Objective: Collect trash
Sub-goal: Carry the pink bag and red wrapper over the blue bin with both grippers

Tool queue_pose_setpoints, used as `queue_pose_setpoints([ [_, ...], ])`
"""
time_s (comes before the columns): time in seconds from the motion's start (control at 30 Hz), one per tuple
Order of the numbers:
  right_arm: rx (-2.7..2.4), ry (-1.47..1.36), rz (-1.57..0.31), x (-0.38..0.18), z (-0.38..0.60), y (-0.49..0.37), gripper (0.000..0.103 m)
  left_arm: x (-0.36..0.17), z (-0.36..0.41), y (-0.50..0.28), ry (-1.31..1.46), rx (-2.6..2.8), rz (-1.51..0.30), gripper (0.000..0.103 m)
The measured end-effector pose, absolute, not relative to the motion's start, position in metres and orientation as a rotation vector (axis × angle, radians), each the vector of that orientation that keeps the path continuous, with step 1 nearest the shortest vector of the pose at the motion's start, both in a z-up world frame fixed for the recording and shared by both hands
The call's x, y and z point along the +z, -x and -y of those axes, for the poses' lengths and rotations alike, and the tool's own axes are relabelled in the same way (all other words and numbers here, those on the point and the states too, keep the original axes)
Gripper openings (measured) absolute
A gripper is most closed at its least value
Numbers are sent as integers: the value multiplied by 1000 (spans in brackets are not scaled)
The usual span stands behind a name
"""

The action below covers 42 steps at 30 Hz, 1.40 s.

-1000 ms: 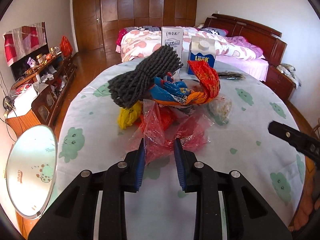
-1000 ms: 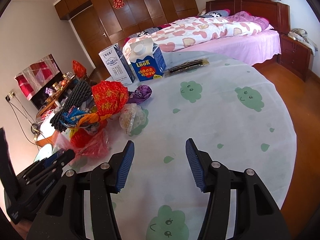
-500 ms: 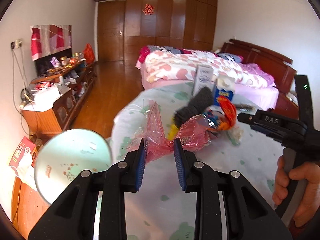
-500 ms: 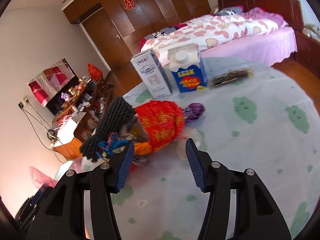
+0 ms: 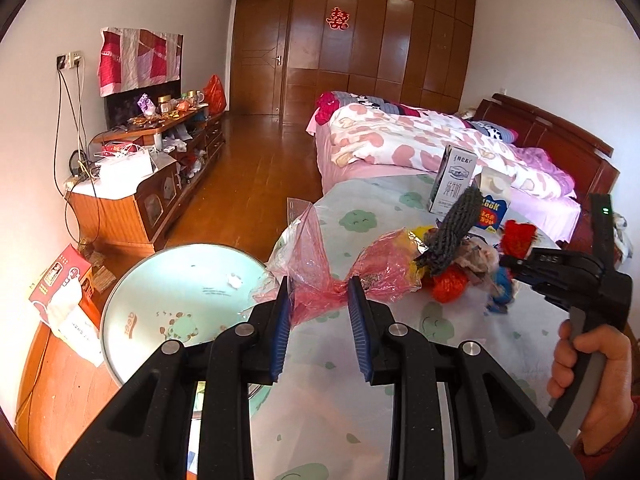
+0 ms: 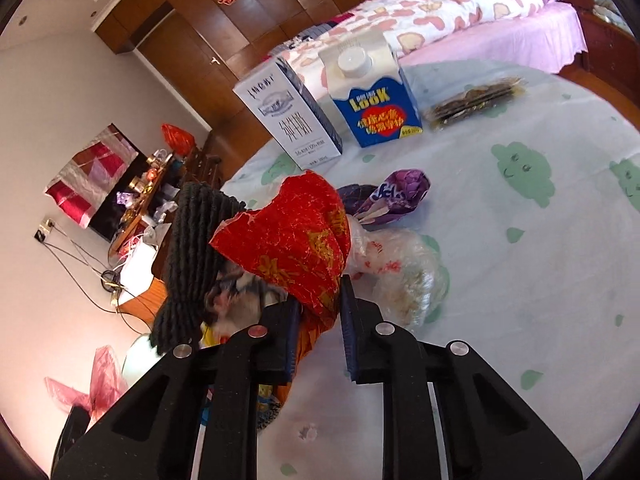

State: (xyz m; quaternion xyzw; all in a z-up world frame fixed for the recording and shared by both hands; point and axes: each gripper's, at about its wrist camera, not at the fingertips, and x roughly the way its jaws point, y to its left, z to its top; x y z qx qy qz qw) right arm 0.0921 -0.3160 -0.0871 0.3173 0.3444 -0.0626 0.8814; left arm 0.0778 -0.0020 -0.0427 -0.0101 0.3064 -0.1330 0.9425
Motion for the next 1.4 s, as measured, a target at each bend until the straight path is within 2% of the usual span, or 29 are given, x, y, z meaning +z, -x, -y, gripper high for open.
queue_pose_setpoints([
  [0.37, -154, -441, -618, -59, 292, -31, 19, -42, -3, -60, -1, -238, -627, 28],
  [1.4, 16, -252, -603, -36, 186, -42, 19, -20, -61, -71, -12, -59, -588, 28],
])
